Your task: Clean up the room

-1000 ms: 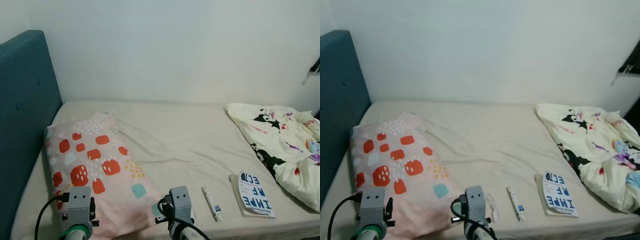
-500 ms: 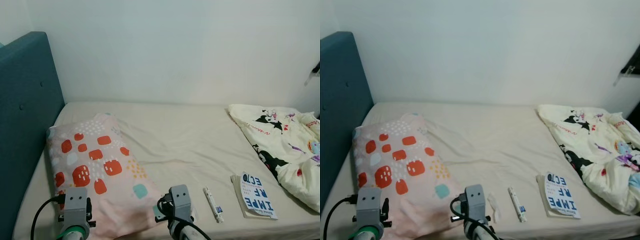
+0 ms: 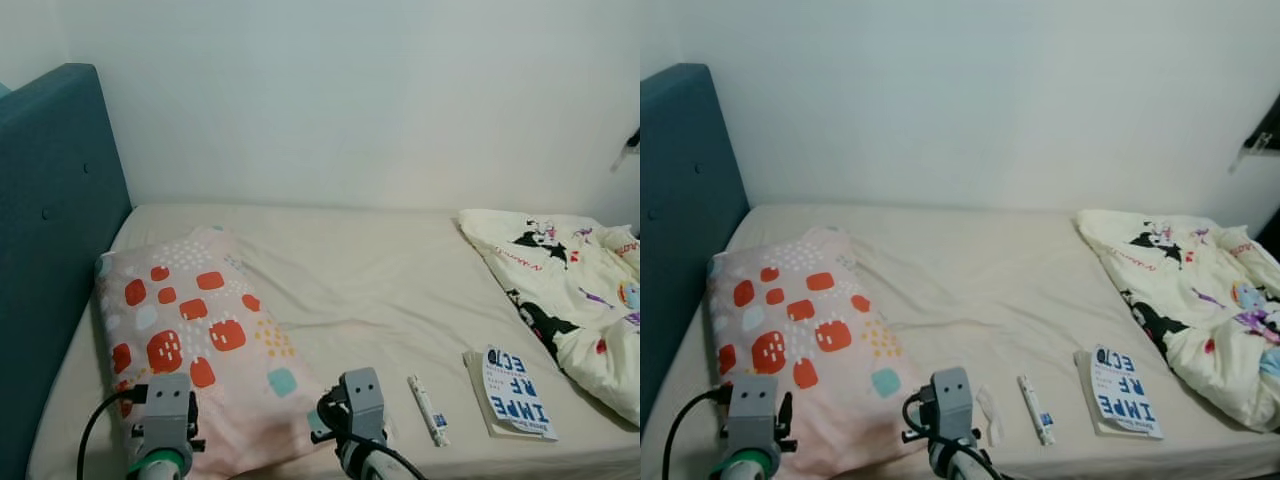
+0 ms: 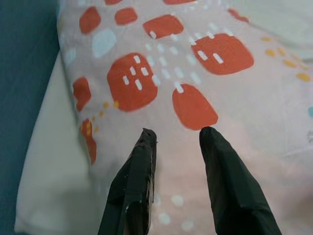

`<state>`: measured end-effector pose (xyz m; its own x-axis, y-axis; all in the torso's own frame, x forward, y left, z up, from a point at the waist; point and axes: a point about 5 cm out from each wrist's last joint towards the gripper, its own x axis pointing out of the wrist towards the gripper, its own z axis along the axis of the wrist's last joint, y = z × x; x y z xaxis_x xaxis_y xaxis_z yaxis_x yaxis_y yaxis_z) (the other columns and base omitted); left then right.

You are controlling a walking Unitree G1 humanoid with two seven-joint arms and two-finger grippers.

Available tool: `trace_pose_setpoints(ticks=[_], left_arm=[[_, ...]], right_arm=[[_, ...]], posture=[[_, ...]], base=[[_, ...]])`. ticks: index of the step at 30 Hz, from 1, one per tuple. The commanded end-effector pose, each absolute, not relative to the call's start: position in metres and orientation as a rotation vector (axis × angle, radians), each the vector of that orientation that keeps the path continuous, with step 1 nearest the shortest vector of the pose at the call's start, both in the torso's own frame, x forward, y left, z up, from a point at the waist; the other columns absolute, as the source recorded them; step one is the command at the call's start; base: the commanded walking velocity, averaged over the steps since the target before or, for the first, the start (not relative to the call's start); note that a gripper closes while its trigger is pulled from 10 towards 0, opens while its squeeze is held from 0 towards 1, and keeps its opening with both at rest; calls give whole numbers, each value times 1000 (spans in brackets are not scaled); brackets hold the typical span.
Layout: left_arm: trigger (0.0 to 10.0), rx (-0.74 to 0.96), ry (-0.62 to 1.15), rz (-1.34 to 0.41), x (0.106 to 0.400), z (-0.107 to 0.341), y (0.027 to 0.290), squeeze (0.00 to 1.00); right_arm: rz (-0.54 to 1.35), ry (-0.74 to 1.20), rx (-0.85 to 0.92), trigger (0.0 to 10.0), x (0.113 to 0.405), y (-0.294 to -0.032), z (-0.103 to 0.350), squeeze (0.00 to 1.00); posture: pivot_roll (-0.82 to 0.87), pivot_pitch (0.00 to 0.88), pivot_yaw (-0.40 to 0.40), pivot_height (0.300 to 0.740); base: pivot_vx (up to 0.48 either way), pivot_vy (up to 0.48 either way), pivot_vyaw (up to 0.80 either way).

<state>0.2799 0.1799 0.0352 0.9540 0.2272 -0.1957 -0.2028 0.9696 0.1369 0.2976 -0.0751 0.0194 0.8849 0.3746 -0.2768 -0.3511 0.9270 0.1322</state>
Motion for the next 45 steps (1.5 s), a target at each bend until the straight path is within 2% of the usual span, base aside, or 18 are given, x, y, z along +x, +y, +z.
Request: trace_pose_setpoints(ticks=[1, 24, 32, 45], left_arm=[[10000, 124, 207, 209, 280, 35, 178, 0], [10000, 126, 242, 178, 282, 30, 169, 0], [10000, 156, 318, 172, 279, 15, 172, 0], [10000, 130, 284, 163, 279, 20, 162, 0]], right_arm=[[359, 326, 92, 10000, 292, -78, 12, 0], [333, 360, 47, 10000, 292, -81, 9, 0], [335, 386, 24, 10000, 291, -79, 6, 0], [312, 379, 44, 10000, 288, -85, 4, 0]], posture=[[119, 51, -18, 703], [112, 23, -19, 703], [94, 14, -12, 703], [93, 32, -33, 703]], base=[[0, 0, 0], [0, 0, 0], [0, 0, 0], [0, 0, 0]])
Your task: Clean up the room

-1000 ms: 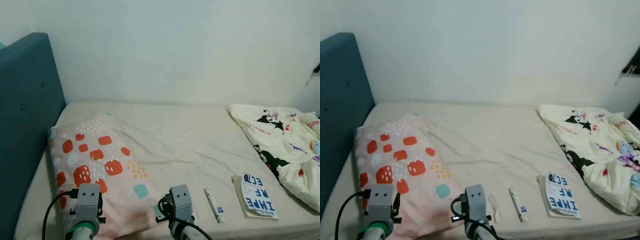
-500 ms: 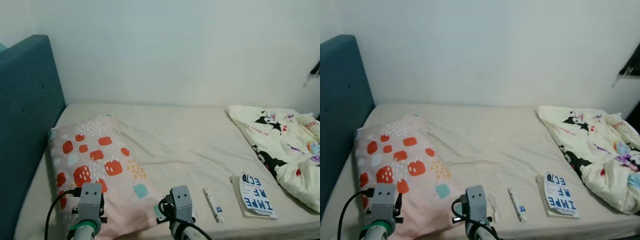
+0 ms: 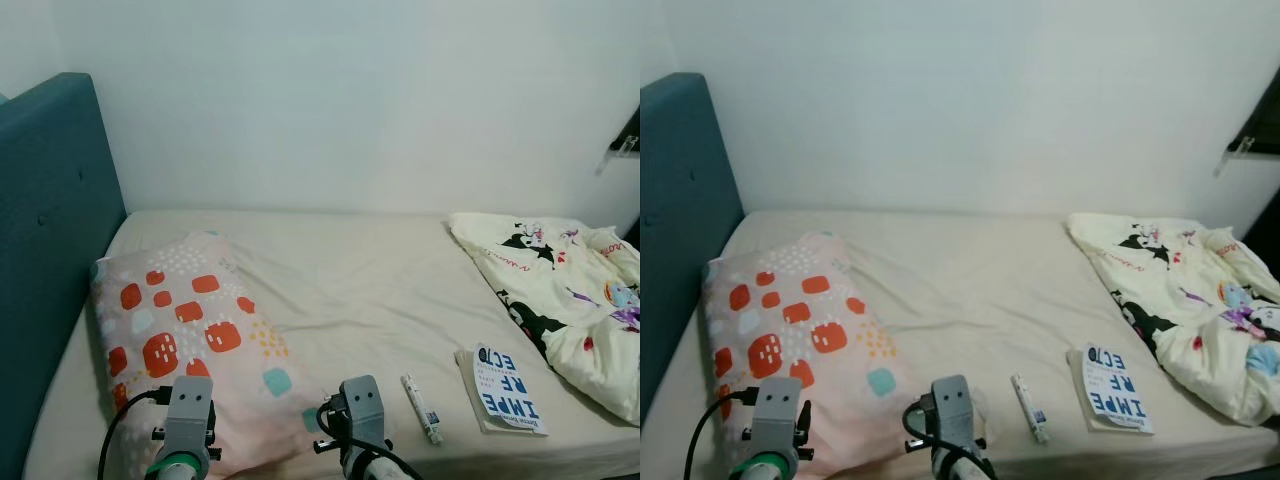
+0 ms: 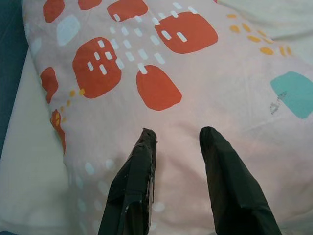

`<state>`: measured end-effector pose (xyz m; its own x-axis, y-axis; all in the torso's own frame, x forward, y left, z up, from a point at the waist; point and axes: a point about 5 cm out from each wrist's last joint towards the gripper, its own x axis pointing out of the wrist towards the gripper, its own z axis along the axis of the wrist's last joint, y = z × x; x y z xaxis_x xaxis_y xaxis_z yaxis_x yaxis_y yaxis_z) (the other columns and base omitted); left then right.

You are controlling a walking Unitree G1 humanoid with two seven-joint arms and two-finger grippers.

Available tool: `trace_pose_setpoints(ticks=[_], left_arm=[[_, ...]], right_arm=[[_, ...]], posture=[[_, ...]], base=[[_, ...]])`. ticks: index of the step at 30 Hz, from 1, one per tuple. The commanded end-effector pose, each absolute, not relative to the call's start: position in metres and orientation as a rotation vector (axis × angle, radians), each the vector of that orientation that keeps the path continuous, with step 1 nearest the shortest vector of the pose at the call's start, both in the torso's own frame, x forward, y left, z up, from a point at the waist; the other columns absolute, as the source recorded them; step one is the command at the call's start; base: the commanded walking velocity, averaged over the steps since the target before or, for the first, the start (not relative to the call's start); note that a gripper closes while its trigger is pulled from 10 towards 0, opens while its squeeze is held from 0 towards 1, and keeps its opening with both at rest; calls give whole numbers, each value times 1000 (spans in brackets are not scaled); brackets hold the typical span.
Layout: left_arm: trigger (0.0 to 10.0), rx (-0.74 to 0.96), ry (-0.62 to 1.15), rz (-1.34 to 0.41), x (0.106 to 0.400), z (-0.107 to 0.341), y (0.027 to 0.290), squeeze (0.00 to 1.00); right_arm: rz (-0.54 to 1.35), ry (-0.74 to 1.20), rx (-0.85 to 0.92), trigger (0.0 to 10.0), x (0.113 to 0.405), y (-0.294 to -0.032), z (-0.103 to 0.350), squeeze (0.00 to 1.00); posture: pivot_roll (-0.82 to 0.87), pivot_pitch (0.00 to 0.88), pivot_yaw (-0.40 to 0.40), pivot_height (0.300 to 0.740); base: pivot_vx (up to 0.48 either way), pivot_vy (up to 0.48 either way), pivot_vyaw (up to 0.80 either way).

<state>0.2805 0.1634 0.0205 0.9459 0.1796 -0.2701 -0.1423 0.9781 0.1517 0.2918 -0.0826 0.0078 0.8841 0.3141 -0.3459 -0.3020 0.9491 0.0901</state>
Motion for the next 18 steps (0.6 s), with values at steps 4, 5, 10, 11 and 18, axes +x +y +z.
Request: trace_pose_setpoints(ticks=[4, 5, 10, 11, 18], left_arm=[[10000, 130, 252, 162, 282, 25, 163, 0], [10000, 133, 251, 161, 282, 25, 163, 0], [10000, 130, 251, 165, 282, 26, 164, 0], [10000, 127, 247, 172, 282, 27, 165, 0], [10000, 134, 245, 177, 283, 28, 169, 0]], right_arm=[[300, 345, 65, 10000, 290, -85, 8, 0], [295, 344, 68, 10000, 290, -85, 8, 0], [294, 352, 66, 10000, 290, -86, 7, 0], [297, 357, 63, 10000, 289, -87, 6, 0], [308, 361, 64, 10000, 289, -84, 6, 0]], posture=[[90, 44, -26, 703], [88, 46, -23, 703], [91, 49, -25, 703], [94, 50, -26, 703], [99, 47, -28, 703]], base=[[0, 0, 0], [0, 0, 0], [0, 0, 0], [0, 0, 0], [0, 0, 0]])
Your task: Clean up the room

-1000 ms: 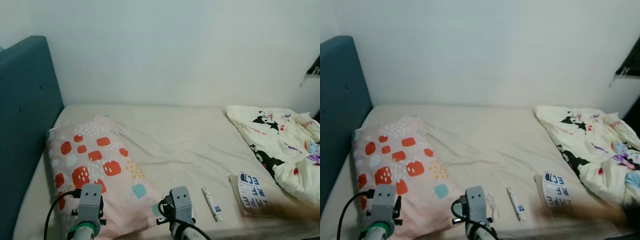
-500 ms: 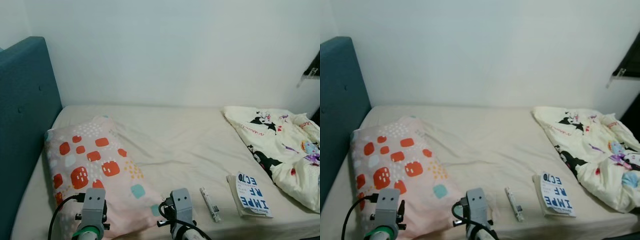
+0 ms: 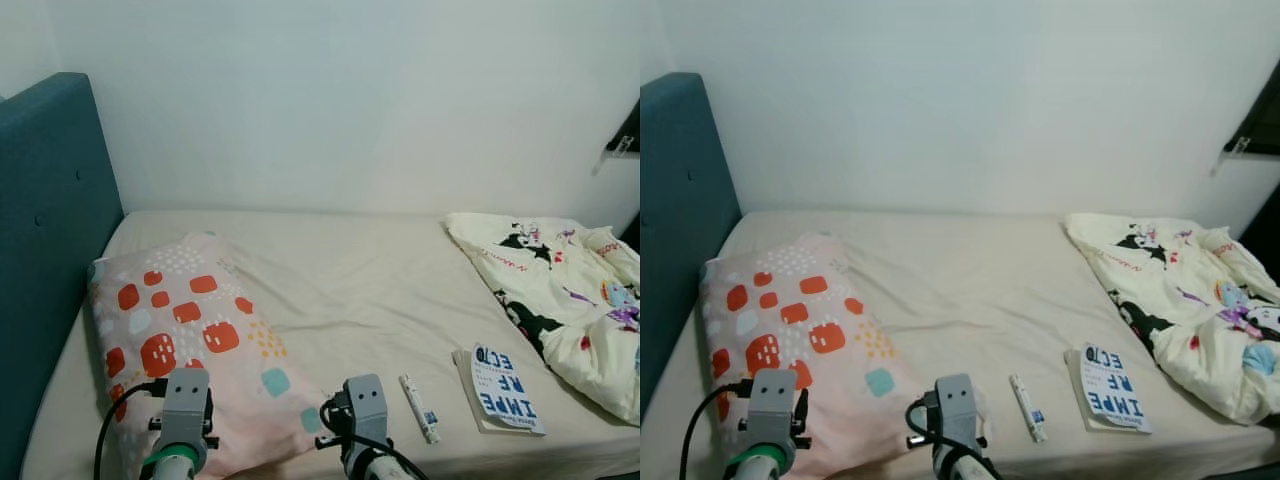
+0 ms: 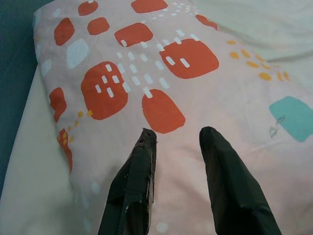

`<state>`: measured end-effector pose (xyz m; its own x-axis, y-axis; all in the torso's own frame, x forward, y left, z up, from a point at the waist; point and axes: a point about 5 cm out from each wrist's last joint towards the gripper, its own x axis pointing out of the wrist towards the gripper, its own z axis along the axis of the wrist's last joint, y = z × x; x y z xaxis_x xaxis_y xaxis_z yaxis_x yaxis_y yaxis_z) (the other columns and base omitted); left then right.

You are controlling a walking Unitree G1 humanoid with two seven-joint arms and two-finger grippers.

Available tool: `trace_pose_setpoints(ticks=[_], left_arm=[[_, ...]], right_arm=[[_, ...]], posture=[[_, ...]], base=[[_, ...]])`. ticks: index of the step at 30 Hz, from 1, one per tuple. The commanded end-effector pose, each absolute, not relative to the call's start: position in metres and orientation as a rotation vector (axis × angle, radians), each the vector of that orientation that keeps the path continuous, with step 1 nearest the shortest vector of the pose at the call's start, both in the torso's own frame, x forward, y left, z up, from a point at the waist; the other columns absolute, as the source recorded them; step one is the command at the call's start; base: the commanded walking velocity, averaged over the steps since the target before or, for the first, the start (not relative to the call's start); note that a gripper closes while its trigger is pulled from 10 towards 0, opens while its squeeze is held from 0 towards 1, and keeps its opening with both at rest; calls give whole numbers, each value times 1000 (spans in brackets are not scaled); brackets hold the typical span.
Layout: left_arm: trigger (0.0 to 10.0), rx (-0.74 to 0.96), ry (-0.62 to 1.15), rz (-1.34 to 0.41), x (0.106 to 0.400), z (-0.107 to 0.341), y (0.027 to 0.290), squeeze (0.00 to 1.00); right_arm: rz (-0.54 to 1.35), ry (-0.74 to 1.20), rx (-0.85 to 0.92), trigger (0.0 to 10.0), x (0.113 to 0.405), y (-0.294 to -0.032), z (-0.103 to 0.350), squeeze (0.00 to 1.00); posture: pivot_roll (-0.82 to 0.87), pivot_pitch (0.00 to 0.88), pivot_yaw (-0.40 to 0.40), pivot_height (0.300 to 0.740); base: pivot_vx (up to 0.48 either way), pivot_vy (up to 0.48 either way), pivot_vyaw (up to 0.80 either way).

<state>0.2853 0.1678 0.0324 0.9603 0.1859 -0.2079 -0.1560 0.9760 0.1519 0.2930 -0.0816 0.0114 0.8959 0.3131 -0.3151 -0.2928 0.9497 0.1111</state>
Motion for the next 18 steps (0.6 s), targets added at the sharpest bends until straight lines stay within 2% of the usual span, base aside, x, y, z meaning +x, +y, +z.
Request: trace_pose_setpoints(ticks=[1, 12, 18], left_arm=[[10000, 136, 247, 178, 283, 28, 169, 0], [10000, 115, 283, 229, 279, 22, 172, 0], [10000, 122, 295, 280, 272, 19, 186, 0]], right_arm=[[311, 363, 64, 10000, 289, -83, 6, 0], [334, 378, 27, 10000, 289, -81, 5, 0], [308, 376, 58, 10000, 292, -74, 8, 0]], posture=[[100, 44, -30, 703], [109, 54, -41, 703], [139, 61, -11, 703]], base=[[0, 0, 0], [0, 0, 0], [0, 0, 0]])
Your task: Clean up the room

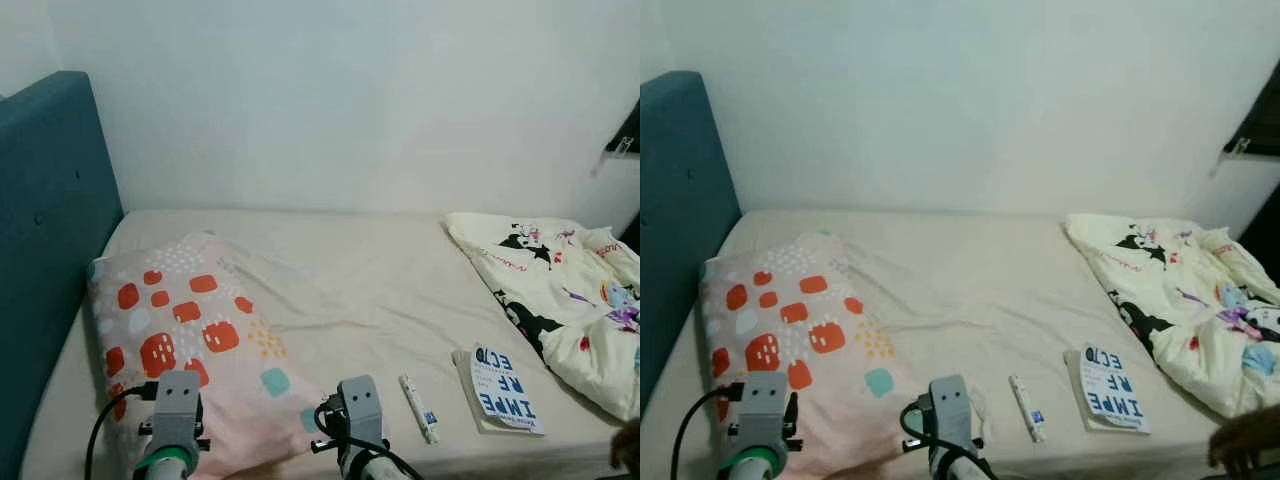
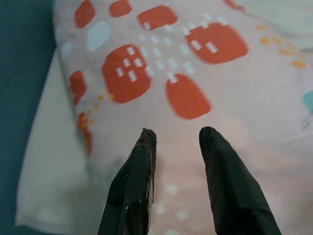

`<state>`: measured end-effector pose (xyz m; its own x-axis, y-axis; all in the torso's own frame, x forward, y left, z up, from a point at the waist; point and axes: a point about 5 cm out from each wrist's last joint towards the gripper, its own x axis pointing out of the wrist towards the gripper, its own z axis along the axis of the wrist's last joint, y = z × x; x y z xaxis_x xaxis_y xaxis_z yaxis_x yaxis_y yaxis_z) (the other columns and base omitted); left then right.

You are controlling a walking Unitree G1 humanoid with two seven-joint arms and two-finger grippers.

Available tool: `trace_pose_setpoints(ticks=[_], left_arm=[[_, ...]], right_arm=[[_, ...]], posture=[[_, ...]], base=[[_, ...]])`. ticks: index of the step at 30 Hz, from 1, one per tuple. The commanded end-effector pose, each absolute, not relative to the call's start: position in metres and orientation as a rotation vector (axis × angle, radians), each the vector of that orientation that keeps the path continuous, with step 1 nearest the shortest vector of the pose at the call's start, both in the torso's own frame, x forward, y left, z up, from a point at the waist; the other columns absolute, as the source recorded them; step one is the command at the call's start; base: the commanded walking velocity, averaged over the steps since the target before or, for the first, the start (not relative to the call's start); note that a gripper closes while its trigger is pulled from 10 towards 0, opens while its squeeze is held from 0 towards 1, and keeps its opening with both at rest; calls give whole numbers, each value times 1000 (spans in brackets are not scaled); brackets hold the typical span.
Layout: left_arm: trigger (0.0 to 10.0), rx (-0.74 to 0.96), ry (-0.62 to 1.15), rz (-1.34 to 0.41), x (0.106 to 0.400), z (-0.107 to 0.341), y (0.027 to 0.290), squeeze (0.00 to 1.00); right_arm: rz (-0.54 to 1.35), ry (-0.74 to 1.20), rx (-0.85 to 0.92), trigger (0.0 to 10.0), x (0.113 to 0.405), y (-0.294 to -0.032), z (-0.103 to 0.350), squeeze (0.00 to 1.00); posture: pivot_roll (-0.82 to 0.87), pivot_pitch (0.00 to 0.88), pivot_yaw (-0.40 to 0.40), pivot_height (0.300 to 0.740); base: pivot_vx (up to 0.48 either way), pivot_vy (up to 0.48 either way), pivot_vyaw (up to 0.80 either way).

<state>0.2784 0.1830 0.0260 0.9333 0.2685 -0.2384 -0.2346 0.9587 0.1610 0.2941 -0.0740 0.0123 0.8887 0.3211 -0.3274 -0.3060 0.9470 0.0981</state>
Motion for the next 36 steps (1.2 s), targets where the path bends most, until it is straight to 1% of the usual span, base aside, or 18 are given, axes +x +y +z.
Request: trace_pose_setpoints(ticks=[1, 13, 20, 21, 22, 25, 26, 28, 32, 33, 36], left_arm=[[10000, 124, 295, 284, 271, 19, 188, 0], [10000, 155, 277, 270, 274, 23, 187, 0], [10000, 163, 274, 237, 277, 24, 182, 0], [10000, 172, 274, 199, 280, 25, 179, 0], [10000, 178, 275, 178, 283, 26, 178, 0], [10000, 189, 275, 157, 286, 28, 179, 0], [10000, 192, 281, 154, 288, 27, 180, 0], [10000, 185, 290, 157, 290, 27, 180, 0], [10000, 150, 292, 171, 293, 30, 178, 0], [10000, 137, 289, 165, 294, 30, 172, 0], [10000, 137, 293, 157, 293, 29, 170, 0]], right_arm=[[308, 376, 60, 10000, 291, -73, 8, 0], [332, 375, 43, 10000, 295, -67, 12, 0], [335, 368, 16, 10000, 297, -72, 13, 0], [317, 347, 5, 10000, 301, -77, 17, 0], [304, 333, 5, 10000, 303, -79, 19, 0], [282, 314, 10, 10000, 305, -82, 21, 0], [261, 311, 18, 10000, 304, -85, 20, 0], [228, 309, 30, 10000, 301, -90, 18, 0], [183, 311, 35, 10000, 294, -99, 11, 0], [153, 328, 47, 10000, 287, -105, 4, 0], [153, 335, 46, 10000, 284, -104, 2, 0]], posture=[[140, 61, -11, 703], [161, 62, -18, 703], [144, 63, -13, 703], [113, 61, 22, 703], [100, 62, 36, 703], [89, 62, 46, 703], [74, 62, 64, 703], [71, 66, 74, 703], [79, 68, 76, 703], [82, 67, 68, 703], [83, 67, 65, 703]], base=[[0, 0, 0], [0, 0, 0], [0, 0, 0], [0, 0, 0], [0, 0, 0], [0, 0, 0], [0, 0, 0], [0, 0, 0], [0, 0, 0], [0, 0, 0], [0, 0, 0]])
